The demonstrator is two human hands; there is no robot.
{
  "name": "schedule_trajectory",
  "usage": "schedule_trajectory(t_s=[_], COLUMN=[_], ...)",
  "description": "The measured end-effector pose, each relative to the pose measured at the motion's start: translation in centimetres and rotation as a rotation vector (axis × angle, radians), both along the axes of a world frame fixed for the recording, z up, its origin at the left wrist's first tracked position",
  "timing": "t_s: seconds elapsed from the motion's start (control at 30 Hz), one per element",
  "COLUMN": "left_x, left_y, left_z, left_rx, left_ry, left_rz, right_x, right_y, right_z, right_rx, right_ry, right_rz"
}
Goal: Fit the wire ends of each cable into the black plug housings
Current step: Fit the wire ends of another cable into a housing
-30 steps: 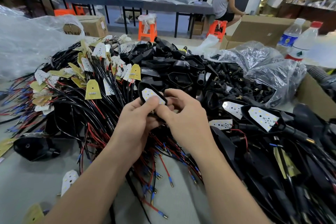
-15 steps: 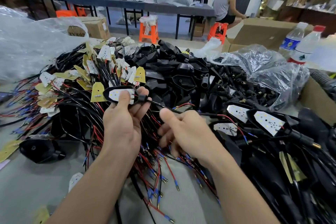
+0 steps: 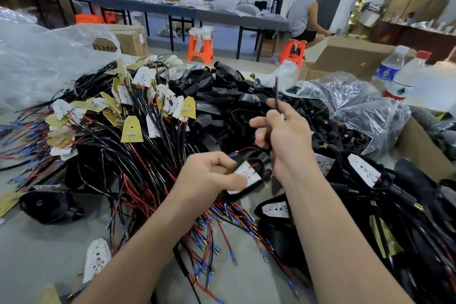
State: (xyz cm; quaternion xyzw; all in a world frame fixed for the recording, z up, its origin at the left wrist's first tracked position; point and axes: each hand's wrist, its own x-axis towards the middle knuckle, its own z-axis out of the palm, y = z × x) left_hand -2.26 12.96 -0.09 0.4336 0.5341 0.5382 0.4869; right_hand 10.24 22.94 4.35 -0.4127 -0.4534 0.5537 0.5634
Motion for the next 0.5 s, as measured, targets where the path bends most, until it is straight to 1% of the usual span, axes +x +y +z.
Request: schedule_trajectory(t_s=[0.03,0.07,0.1,0.13,0.17,0.27,0.33,0.43,0.5], left_x=[0.5,0.9,1.1,1.2,1.0,0.6,0.2,-0.1,-0.5], left_y=[0.2,0.2,0.3,0.4,0.5,0.6,1.0,1.7,1.8], left_z=[0.3,0.8,1.4,1.7,1.5,0.0,-1.1,-1.4,-1.4], left_rx=[-0.028,-0.065,-0.134,-0.212,-0.227,0.012,0.061,0.096,0.137], left_ry=[-0.020,0.004,0.081,0.154,0.171,0.036,-0.026,-0.086,-0.138], left_rz=[-0.107,-0.214,-0.297,-0.317,-0.270,0.089,0.272,0.323,0.393], right_x=[0.3,0.6,0.9,1.1,1.3,1.2,0.9,1.0,1.4], right_y=[0.0,-0.1,-0.4,-1.0,-1.6,-3.9,-5.1,-5.9,-6.0], right_z=[0.0,-0.1,-0.3,-0.6,-1.1,-3.0,-4.4,-5.4,-5.6], right_rx=[-0.009,-0.026,-0.051,-0.076,-0.093,-0.093,-0.072,-0.016,0.002], right_ry=[-0.031,-0.061,-0.095,-0.127,-0.153,-0.203,-0.296,-0.471,-0.549], right_rz=[-0.004,0.002,0.019,0.045,0.076,0.183,0.242,0.320,0.359])
